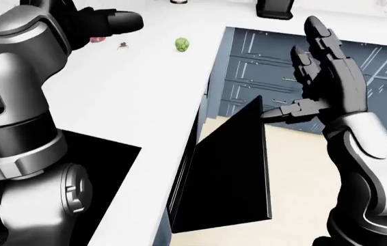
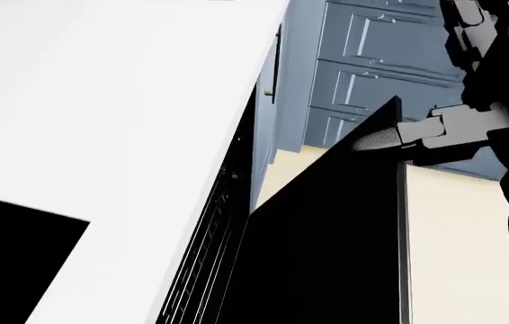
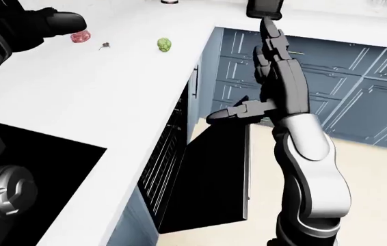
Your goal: Close the dishwasher door
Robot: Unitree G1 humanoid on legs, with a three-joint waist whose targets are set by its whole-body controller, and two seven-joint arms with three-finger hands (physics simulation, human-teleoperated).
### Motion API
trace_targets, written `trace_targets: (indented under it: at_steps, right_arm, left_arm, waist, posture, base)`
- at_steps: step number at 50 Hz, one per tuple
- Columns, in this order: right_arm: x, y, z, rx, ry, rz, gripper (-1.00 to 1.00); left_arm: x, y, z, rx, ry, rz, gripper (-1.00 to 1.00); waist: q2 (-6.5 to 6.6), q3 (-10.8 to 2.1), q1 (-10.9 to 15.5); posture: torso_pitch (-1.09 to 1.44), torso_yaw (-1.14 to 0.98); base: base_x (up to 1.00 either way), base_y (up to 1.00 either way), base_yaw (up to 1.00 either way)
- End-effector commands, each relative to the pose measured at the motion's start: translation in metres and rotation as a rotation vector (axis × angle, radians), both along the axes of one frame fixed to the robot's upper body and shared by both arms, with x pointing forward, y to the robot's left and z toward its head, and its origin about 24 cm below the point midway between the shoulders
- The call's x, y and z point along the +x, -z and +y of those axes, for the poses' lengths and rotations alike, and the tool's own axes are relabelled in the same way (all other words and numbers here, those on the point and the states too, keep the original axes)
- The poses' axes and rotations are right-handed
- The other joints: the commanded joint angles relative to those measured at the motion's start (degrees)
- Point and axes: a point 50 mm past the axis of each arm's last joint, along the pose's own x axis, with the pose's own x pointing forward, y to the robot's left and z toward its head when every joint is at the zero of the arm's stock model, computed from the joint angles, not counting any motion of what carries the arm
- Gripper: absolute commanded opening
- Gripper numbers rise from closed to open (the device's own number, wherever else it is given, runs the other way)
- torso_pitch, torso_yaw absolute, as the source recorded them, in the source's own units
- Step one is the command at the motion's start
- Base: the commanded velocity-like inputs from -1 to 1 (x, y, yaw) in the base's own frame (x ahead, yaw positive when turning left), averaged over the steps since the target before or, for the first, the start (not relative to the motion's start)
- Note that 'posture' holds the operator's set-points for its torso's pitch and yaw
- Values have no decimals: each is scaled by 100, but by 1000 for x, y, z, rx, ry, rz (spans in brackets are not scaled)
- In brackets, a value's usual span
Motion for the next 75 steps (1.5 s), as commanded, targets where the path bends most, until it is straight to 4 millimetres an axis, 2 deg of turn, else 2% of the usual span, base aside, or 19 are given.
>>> trace_targets:
  at_steps: [1,8,15,20,29,32,36,40,46,61,75]
  right_arm:
    - [-3,-9,-4,-4,26,-58,100]
    - [2,-7,-8,-11,51,-26,100]
    - [16,0,-16,-33,84,65,100]
    - [28,4,-31,-11,134,123,100]
    - [48,31,-59,9,210,260,100]
    - [52,44,-64,10,226,318,100]
    - [53,51,-67,-7,233,360,100]
    - [56,64,-69,-31,223,411,100]
    - [56,69,-71,-47,228,440,100]
    - [61,86,-76,-83,267,525,100]
    - [62,93,-79,-89,282,563,100]
  left_arm:
    - [-8,-20,-5,5,28,-100,100]
    - [-7,-19,-5,5,29,-98,100]
    - [-7,-21,-6,6,28,-99,100]
    - [-8,-21,-5,6,29,-100,100]
    - [-10,-23,-6,1,34,-109,100]
    - [-9,-26,-4,-18,22,-122,100]
    - [-9,-29,-3,2,14,-122,100]
    - [-12,-40,-1,-44,34,-148,100]
    - [-16,-52,-1,-34,42,-178,100]
    - [-23,-55,1,-21,42,-186,100]
    - [-24,-56,2,-27,42,-187,100]
  waist:
    - [88,-149,-12]
    - [246,-174,15]
    - [319,-218,-13]
    - [317,-243,-39]
    - [266,-262,-46]
    - [257,-262,-40]
    - [257,-266,-35]
    - [263,-263,-37]
    - [277,-117,-38]
    - [287,319,-52]
    - [274,679,-62]
  posture:
    - [0,0]
    - [0,0]
    - [0,0]
    - [0,0]
    - [0,0]
    - [0,0]
    - [0,0]
    - [0,0]
    - [6,0]
    - [21,0]
    - [35,0]
  base:
    - [0,0,0]
    - [0,0,0]
    - [0,0,0]
    - [0,0,0]
    - [0,0,0]
    - [0,0,0]
    - [0,0,0]
    - [0,0,0]
    - [0,0,0]
    - [0,0,0]
    - [0,0,0]
